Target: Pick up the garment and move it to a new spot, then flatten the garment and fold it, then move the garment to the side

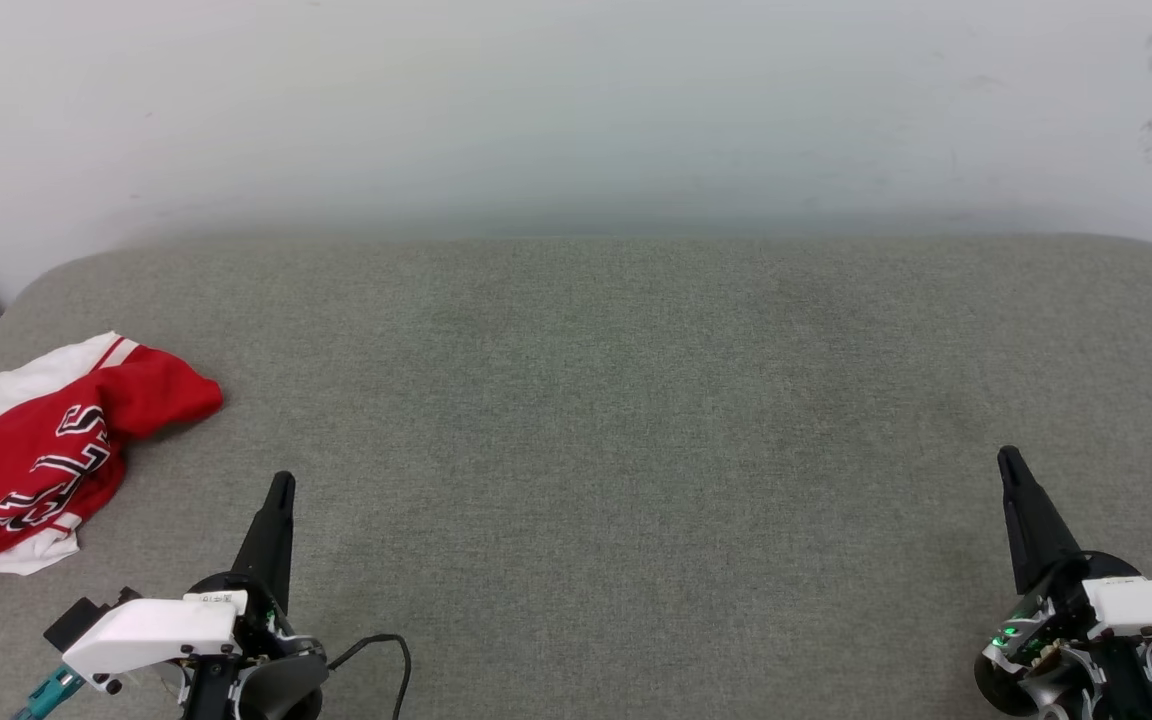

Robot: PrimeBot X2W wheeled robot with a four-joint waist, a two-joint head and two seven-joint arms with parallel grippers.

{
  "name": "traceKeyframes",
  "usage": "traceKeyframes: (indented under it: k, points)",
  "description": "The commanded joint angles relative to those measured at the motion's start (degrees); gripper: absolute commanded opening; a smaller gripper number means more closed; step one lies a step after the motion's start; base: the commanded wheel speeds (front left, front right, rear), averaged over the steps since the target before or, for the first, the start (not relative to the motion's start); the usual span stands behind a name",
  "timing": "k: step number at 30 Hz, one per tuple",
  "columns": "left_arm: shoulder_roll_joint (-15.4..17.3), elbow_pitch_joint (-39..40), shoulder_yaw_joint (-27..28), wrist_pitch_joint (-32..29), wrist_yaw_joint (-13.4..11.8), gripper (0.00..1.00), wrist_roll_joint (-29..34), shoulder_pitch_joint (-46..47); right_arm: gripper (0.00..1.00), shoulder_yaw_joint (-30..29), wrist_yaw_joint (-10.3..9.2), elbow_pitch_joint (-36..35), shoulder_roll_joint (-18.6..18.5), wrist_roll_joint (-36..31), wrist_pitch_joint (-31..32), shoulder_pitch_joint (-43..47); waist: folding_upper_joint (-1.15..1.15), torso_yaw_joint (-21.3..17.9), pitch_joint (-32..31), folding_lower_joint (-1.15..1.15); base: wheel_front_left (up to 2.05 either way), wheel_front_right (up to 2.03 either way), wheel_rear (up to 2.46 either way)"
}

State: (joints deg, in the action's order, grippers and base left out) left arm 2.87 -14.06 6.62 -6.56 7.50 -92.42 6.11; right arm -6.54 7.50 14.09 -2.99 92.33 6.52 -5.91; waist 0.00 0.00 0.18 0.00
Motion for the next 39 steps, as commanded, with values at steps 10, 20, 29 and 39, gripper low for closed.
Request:
traceKeyframes:
  k: [10, 20, 29, 39]
  points:
    - [-0.11, 0.00, 0.04, -0.11, 0.16, 0.00, 0.00, 0.29, 0.00, 0.01, -0.02, 0.08, 0.22, 0.16, 0.01, -0.70, 0.00, 0.00, 0.00, 0.00, 0.00, 0.00, 0.00]
    - [-0.07, -0.10, -2.77, 1.94, -0.02, 1.00, 0.08, -0.37, 1.00, 0.59, -0.01, -0.77, 0.02, -0.92, -1.64, 1.67, 0.00, -0.01, 0.05, 0.00, 0.00, 0.00, 0.00]
    - [-0.05, 1.67, -4.87, 4.42, -0.02, 1.00, 2.59, -0.10, 1.00, 1.52, -0.01, -3.03, -0.40, -2.14, -4.17, 2.61, 0.00, 0.02, 0.09, 0.00, 0.00, 0.00, 0.00]
    - [-0.03, 2.75, -5.87, 6.87, -0.02, 1.00, 13.49, -0.10, 1.00, 1.02, -0.01, -4.30, -1.00, -8.75, -6.84, 3.46, 0.00, 0.08, -0.02, 0.00, 0.00, 0.00, 0.00]
